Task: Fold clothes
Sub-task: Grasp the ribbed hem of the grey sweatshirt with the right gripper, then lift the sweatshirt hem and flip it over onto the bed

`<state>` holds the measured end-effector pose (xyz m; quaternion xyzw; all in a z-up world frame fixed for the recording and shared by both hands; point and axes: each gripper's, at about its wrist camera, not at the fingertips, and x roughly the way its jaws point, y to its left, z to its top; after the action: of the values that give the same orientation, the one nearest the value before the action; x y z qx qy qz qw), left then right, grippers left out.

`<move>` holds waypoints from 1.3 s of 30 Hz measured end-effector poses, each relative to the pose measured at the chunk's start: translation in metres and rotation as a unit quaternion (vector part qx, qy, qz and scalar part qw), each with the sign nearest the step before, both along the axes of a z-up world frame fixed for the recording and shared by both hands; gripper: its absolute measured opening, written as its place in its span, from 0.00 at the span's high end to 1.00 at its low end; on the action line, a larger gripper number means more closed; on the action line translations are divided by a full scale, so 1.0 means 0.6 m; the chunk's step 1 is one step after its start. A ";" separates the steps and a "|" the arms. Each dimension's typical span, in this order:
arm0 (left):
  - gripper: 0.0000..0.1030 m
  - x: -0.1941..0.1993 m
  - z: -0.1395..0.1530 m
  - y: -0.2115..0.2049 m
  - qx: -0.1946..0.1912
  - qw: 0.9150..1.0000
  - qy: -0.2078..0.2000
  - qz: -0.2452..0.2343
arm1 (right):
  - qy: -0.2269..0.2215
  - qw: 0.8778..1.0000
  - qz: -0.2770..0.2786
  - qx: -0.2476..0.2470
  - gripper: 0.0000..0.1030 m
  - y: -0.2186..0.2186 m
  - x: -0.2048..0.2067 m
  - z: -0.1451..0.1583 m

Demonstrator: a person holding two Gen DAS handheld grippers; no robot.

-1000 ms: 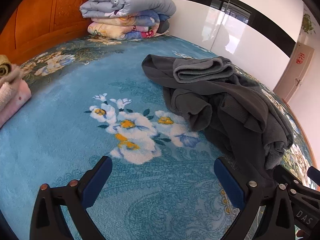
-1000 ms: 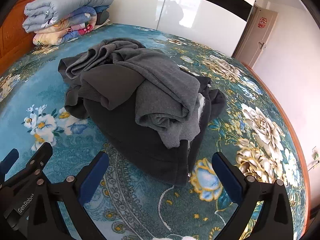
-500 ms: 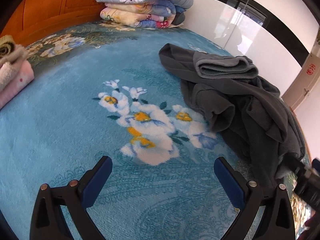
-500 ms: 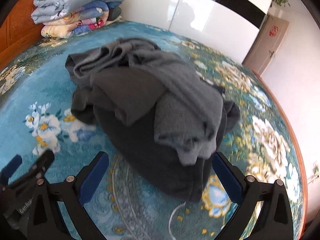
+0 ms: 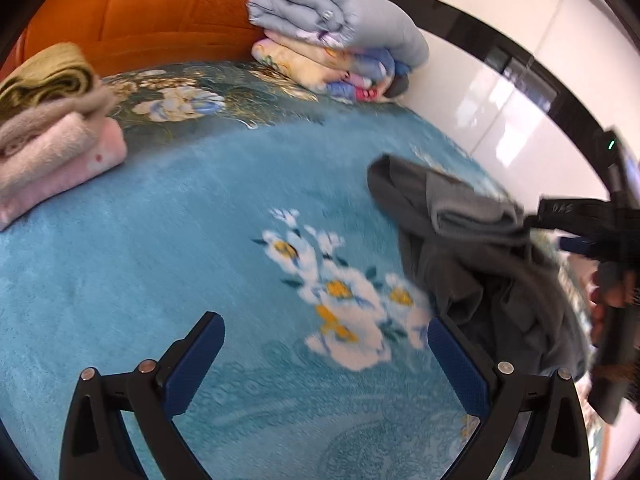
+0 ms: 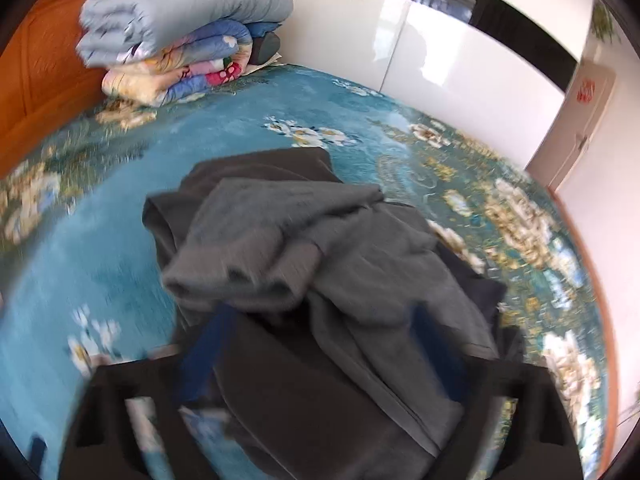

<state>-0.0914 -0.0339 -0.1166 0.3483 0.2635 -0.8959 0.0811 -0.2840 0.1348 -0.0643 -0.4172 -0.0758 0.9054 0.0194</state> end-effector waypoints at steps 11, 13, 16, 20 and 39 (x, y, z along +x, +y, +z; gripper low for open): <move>0.00 0.006 -0.010 -0.006 -0.001 1.000 -0.015 -0.021 | -0.076 0.954 -0.127 -0.260 0.69 0.072 -0.075 -0.032; 0.00 0.015 -0.004 -0.013 -0.004 1.000 -0.014 -0.023 | -0.076 0.937 -0.154 -0.303 0.92 0.092 -0.064 -0.036; 0.00 0.028 0.005 -0.026 -0.005 1.000 -0.013 -0.024 | -0.041 0.905 -0.141 -0.399 0.93 0.112 -0.035 -0.010; 0.00 0.062 0.033 -0.060 0.023 1.000 0.002 -0.016 | 0.008 0.882 -0.101 -0.461 0.93 0.125 0.026 0.067; 0.00 0.207 0.217 -0.096 0.150 0.970 0.024 -0.187 | 0.014 0.968 -0.018 -0.251 0.93 0.134 0.515 0.349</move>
<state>0.0329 -0.0917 0.0137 0.3780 0.3270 -0.8535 -0.1476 0.0251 0.2153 0.1453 -0.3978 0.1615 0.9006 -0.0682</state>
